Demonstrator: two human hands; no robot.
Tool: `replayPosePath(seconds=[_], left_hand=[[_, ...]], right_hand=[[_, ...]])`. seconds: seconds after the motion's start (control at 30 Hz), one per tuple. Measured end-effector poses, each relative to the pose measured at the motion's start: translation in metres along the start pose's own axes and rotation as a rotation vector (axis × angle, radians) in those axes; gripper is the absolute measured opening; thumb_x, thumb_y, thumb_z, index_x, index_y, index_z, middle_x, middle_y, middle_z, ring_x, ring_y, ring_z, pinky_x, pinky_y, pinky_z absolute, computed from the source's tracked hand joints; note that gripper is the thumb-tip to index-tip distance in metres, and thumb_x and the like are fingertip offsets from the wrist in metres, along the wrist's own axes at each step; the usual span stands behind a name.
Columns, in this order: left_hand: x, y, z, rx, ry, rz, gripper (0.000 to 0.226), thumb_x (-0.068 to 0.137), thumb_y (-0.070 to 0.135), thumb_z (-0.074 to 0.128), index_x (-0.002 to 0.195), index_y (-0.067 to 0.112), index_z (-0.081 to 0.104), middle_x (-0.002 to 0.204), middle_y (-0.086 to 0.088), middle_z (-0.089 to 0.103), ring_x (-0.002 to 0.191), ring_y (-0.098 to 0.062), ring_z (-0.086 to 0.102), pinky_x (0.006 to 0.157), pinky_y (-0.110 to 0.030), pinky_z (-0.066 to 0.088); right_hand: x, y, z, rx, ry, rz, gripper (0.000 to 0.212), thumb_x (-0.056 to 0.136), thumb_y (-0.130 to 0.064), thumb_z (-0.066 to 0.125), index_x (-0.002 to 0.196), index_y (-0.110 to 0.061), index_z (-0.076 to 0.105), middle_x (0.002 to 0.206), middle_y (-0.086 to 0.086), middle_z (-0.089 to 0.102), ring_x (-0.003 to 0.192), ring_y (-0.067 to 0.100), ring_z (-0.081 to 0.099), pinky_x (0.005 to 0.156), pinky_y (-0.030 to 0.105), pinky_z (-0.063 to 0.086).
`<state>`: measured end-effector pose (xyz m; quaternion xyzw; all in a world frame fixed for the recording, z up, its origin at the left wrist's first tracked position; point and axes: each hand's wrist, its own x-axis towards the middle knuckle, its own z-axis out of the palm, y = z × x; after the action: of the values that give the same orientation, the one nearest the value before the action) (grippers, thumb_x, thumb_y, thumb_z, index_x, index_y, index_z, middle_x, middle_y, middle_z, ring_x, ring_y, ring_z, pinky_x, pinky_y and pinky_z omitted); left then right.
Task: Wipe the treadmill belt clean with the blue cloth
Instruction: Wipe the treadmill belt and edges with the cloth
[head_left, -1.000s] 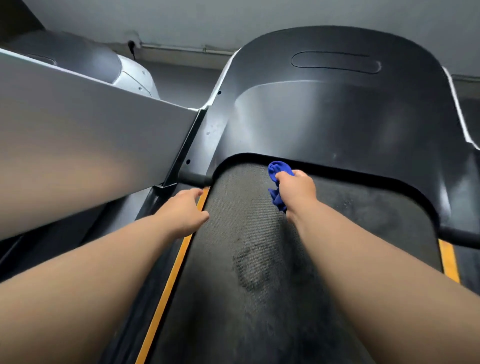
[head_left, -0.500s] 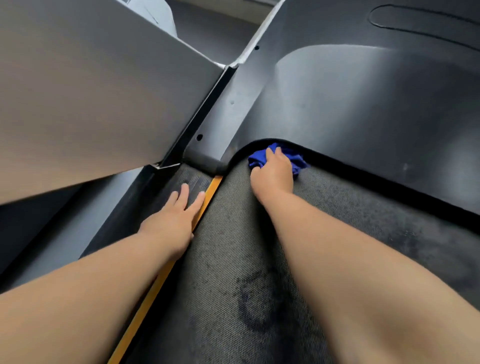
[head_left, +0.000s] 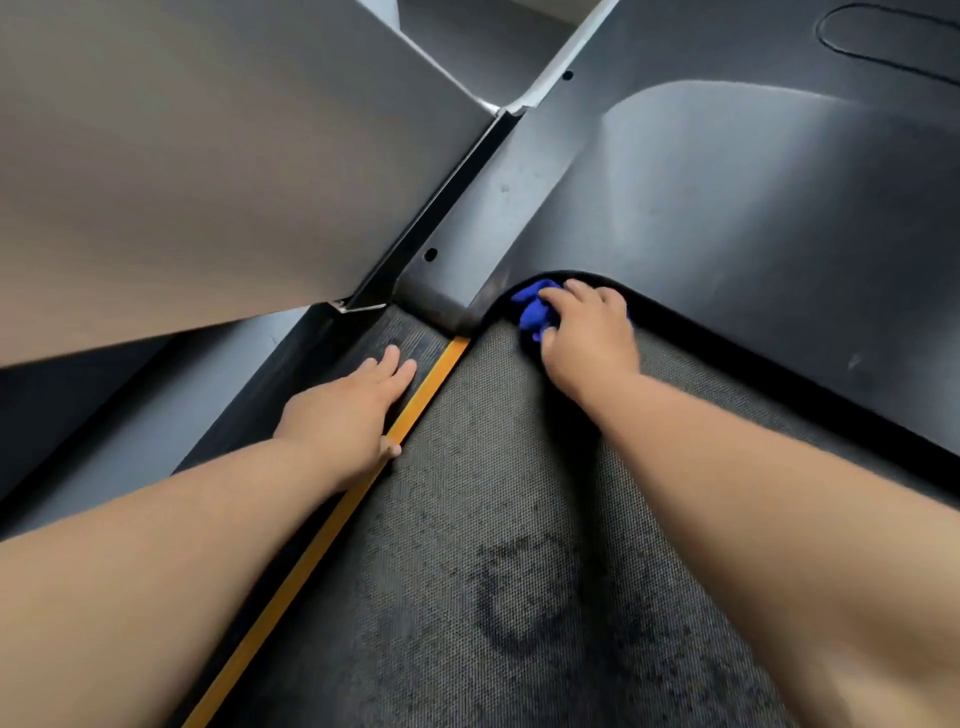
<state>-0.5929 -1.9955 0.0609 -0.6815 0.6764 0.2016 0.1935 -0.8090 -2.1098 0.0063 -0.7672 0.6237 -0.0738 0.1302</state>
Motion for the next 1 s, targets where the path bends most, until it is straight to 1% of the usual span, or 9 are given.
replayPosePath(seconds=[0.13, 0.23, 0.33, 0.47, 0.53, 0.67, 0.8, 0.87, 1.0], left_hand=[[0.002, -0.001, 0.001, -0.016, -0.005, -0.011, 0.096, 0.084, 0.042, 0.066, 0.149, 0.035, -0.003, 0.158, 0.011, -0.008, 0.142, -0.014, 0.025, 0.092, -0.042, 0.050], [0.002, -0.003, 0.001, -0.029, -0.006, -0.011, 0.096, 0.083, 0.044, 0.066, 0.149, 0.036, -0.003, 0.159, 0.012, -0.007, 0.141, -0.015, 0.027, 0.095, -0.043, 0.048], [0.004, -0.005, 0.002, -0.051, -0.023, -0.007, 0.096, 0.083, 0.043, 0.066, 0.149, 0.037, -0.003, 0.159, 0.010, -0.007, 0.141, -0.017, 0.029, 0.096, -0.044, 0.047], [0.004, -0.006, 0.006, -0.063, -0.026, 0.004, 0.097, 0.084, 0.040, 0.067, 0.149, 0.037, -0.005, 0.159, 0.009, -0.009, 0.142, -0.017, 0.024, 0.098, -0.042, 0.046], [0.003, -0.006, 0.005, -0.057, -0.043, 0.030, 0.094, 0.086, 0.037, 0.064, 0.149, 0.035, -0.006, 0.158, 0.008, -0.012, 0.143, -0.018, 0.021, 0.100, -0.041, 0.044], [0.003, -0.016, 0.001, -0.067, -0.092, 0.094, 0.089, 0.090, 0.025, 0.061, 0.150, 0.033, -0.005, 0.157, 0.011, -0.017, 0.145, -0.012, 0.008, 0.110, -0.035, 0.030], [0.003, -0.019, -0.003, -0.059, -0.143, 0.127, 0.089, 0.090, 0.015, 0.057, 0.150, 0.028, -0.008, 0.156, 0.009, -0.022, 0.146, -0.012, 0.001, 0.114, -0.034, 0.025], [0.003, -0.016, -0.006, -0.069, -0.177, 0.127, 0.092, 0.088, 0.010, 0.056, 0.150, 0.029, -0.009, 0.155, 0.009, -0.024, 0.146, -0.013, 0.001, 0.113, -0.034, 0.028], [-0.002, -0.006, -0.007, -0.045, -0.134, 0.081, 0.088, 0.085, 0.008, 0.048, 0.151, 0.026, -0.006, 0.157, 0.008, -0.020, 0.146, -0.013, 0.003, 0.106, -0.033, 0.035]], right_hand=[[-0.029, -0.027, 0.010, 0.074, -0.048, -0.045, 0.028, 0.077, -0.033, 0.057, 0.099, -0.018, 0.065, 0.113, 0.001, 0.060, 0.105, 0.031, 0.047, 0.090, 0.038, 0.042], [-0.087, -0.047, 0.020, 0.127, -0.315, -0.391, 0.027, 0.070, -0.041, 0.058, 0.082, -0.017, 0.064, 0.092, 0.002, 0.060, 0.087, 0.028, 0.050, 0.079, 0.041, 0.047], [-0.106, -0.045, 0.013, 0.095, -0.324, -0.583, 0.029, 0.070, -0.039, 0.066, 0.084, -0.014, 0.062, 0.092, 0.007, 0.058, 0.085, 0.029, 0.051, 0.078, 0.038, 0.048], [-0.022, -0.009, 0.002, -0.002, 0.087, 0.003, 0.032, 0.082, -0.023, 0.056, 0.111, -0.011, 0.060, 0.114, 0.017, 0.055, 0.104, 0.036, 0.050, 0.091, 0.037, 0.035], [-0.008, -0.005, 0.003, 0.026, 0.100, 0.105, 0.036, 0.085, -0.021, 0.054, 0.119, -0.010, 0.059, 0.122, 0.018, 0.050, 0.109, 0.037, 0.047, 0.096, 0.035, 0.034], [-0.077, -0.054, 0.030, 0.146, -0.081, -0.294, 0.025, 0.071, -0.017, 0.053, 0.091, -0.009, 0.066, 0.098, 0.015, 0.055, 0.089, 0.036, 0.051, 0.075, 0.036, 0.047], [-0.135, -0.054, 0.036, 0.187, -0.307, -0.743, 0.036, 0.077, -0.027, 0.039, 0.095, -0.015, 0.068, 0.092, 0.008, 0.058, 0.078, 0.030, 0.053, 0.067, 0.034, 0.048], [-0.101, -0.034, 0.024, 0.099, -0.169, -0.618, 0.034, 0.079, -0.028, 0.038, 0.092, -0.015, 0.067, 0.090, 0.011, 0.058, 0.077, 0.032, 0.053, 0.064, 0.036, 0.048], [-0.031, 0.017, -0.003, -0.072, 0.040, 0.069, 0.034, 0.081, -0.011, 0.047, 0.113, -0.008, 0.058, 0.123, 0.020, 0.046, 0.101, 0.040, 0.044, 0.082, 0.040, 0.040]])
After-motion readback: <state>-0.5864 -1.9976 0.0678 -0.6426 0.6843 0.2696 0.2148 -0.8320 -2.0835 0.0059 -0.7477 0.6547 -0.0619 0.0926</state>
